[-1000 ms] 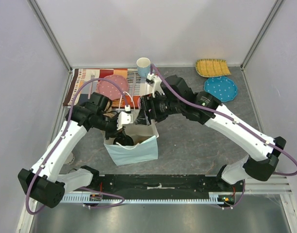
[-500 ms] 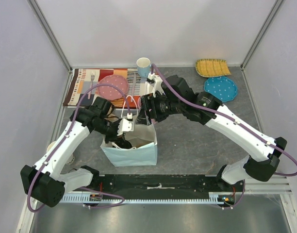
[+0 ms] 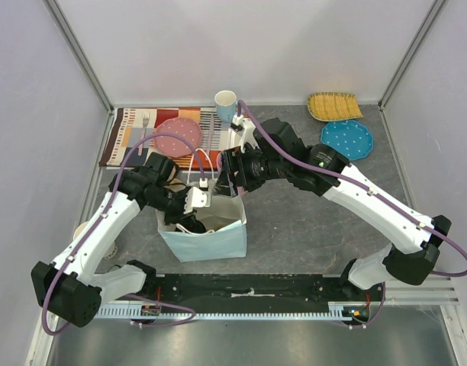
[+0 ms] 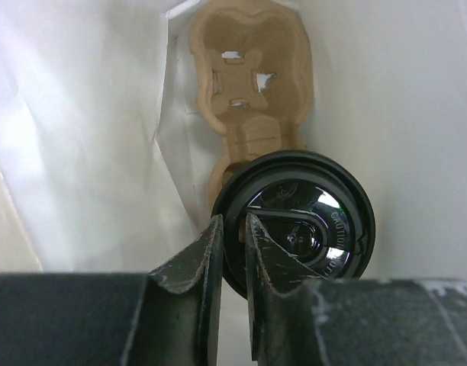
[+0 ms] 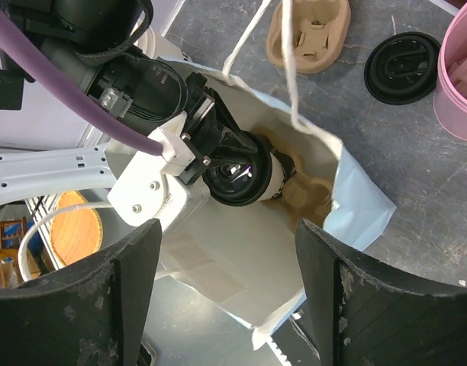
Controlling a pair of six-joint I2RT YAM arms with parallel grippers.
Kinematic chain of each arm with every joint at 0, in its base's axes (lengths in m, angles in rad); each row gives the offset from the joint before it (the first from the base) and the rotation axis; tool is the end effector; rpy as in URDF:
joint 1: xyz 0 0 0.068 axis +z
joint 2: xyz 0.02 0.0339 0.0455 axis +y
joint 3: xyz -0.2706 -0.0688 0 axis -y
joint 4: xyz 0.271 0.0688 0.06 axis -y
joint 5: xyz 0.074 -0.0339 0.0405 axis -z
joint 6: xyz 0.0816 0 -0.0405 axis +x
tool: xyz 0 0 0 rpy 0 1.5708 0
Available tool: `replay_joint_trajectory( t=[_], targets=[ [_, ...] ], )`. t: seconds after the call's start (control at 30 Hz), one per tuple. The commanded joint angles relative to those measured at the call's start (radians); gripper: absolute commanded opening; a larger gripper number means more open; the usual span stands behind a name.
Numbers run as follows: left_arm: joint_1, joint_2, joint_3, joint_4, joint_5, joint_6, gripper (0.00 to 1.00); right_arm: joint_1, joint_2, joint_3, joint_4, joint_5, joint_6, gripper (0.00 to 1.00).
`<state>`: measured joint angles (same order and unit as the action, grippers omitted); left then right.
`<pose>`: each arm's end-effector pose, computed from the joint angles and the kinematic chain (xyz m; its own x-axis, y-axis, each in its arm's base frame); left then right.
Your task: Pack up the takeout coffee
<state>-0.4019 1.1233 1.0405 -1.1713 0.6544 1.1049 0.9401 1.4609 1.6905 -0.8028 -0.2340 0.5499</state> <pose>0.1841 -0.1322 0.2630 0.0403 0.7531 -0.6567 0.9991 -0.0374 0.0184 0.2026 0.3095 0.4194 -0.7433 -0.1559 -0.6506 -0.6006 0.5838 0.5463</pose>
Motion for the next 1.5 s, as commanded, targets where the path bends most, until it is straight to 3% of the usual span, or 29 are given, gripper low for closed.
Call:
replay_joint_trajectory(
  t=[0.0,0.17,0.4,0.57,0.8,0.93,1.03,1.1,1.2,1.37,1.47],
  targets=[
    [-0.006,-0.02,0.058,-0.005,0.01,0.007,0.25,0.003,-0.02,0.005,0.022,0.005,0.004,0.78],
    [-0.006,-0.028,0.115,-0.042,0.048,0.006,0.35,0.003,-0.02,0.001,0.022,0.007,0.002,0.79],
    [-0.005,-0.045,0.199,-0.08,0.135,-0.011,0.38,0.002,-0.016,-0.005,0.036,0.012,0.008,0.8],
    [-0.005,-0.048,0.245,-0.048,0.119,-0.06,0.38,0.002,-0.023,-0.003,0.047,0.065,0.01,0.8],
    [-0.005,-0.079,0.325,0.041,0.103,-0.204,0.39,0.002,-0.08,0.017,0.117,0.261,0.036,0.8],
    [-0.005,-0.109,0.351,0.113,0.077,-0.336,0.39,0.003,-0.119,0.017,0.163,0.466,0.042,0.78],
    [-0.005,-0.143,0.365,0.177,0.042,-0.431,0.4,-0.01,-0.135,0.002,0.162,0.596,0.053,0.6],
    [-0.005,-0.161,0.378,0.223,0.013,-0.494,0.4,-0.029,-0.129,-0.012,0.163,0.709,0.044,0.58],
    [-0.005,-0.203,0.382,0.275,-0.045,-0.553,0.43,-0.069,-0.073,0.015,0.163,0.759,0.002,0.57],
    [-0.005,-0.258,0.357,0.392,-0.285,-0.674,0.47,-0.214,0.038,0.055,0.198,0.6,-0.007,0.54],
    [-0.005,-0.287,0.322,0.452,-0.447,-0.717,0.5,-0.257,0.148,0.125,0.259,0.466,-0.181,0.62]
  ],
)
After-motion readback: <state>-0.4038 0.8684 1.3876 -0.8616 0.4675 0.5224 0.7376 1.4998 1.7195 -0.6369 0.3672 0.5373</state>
